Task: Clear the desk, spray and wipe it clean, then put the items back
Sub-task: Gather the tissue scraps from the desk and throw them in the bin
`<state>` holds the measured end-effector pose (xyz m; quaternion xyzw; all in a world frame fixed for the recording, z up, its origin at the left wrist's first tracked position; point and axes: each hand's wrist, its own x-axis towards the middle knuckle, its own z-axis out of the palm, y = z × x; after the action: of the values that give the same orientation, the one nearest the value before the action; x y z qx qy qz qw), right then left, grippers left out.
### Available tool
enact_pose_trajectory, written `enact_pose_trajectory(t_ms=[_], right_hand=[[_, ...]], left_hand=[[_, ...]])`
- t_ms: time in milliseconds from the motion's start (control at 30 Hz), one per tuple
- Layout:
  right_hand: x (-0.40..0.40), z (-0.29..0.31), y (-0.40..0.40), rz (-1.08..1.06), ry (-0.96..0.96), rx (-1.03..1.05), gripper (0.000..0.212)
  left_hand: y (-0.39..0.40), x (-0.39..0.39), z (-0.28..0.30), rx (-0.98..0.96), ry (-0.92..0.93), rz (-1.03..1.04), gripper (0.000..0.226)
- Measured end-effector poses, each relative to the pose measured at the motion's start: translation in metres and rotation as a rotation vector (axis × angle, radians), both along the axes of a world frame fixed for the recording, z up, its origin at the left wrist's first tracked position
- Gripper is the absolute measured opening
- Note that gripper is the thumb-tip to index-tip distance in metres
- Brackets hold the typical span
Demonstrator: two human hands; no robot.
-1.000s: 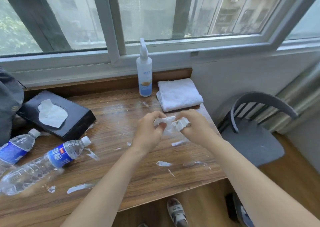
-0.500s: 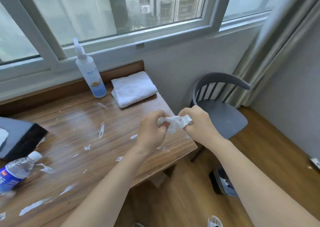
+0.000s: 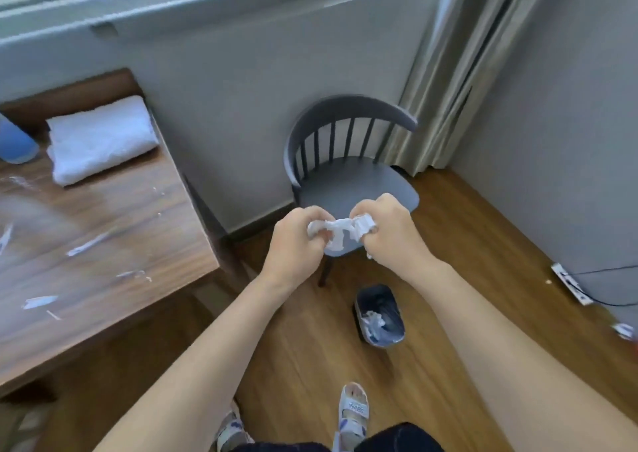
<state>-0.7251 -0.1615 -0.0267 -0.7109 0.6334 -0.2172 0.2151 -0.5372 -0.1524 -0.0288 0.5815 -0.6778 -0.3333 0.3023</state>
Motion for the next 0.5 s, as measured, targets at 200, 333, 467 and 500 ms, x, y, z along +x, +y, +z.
enact_pose_trajectory(t_ms=[200,333,467,500], right_hand=[[-0.083,-0.064,0.017,-0.135,-0.049,0.079,0.023],[-0.115,-0.137,0.031,-0.272,-0.117,0.143,0.036],[-0.136,-0.221,0.041,-0.383,-0.162,0.144,0.042],[-0.14,-0.245,0.043,-0.408,-0.171,0.152,0.044]], left_hand=[[-0.004,-0.082,-0.055,0.123,0.052,0.037,0.013],[-0.009,-0.12,-0.11,0.215,0.047,0.021,0.013],[-0.015,-0.152,-0.186,0.264,0.065,-0.011,0.019],[-0.016,-0.159,-0.209,0.279,0.066,-0.017,0.021]])
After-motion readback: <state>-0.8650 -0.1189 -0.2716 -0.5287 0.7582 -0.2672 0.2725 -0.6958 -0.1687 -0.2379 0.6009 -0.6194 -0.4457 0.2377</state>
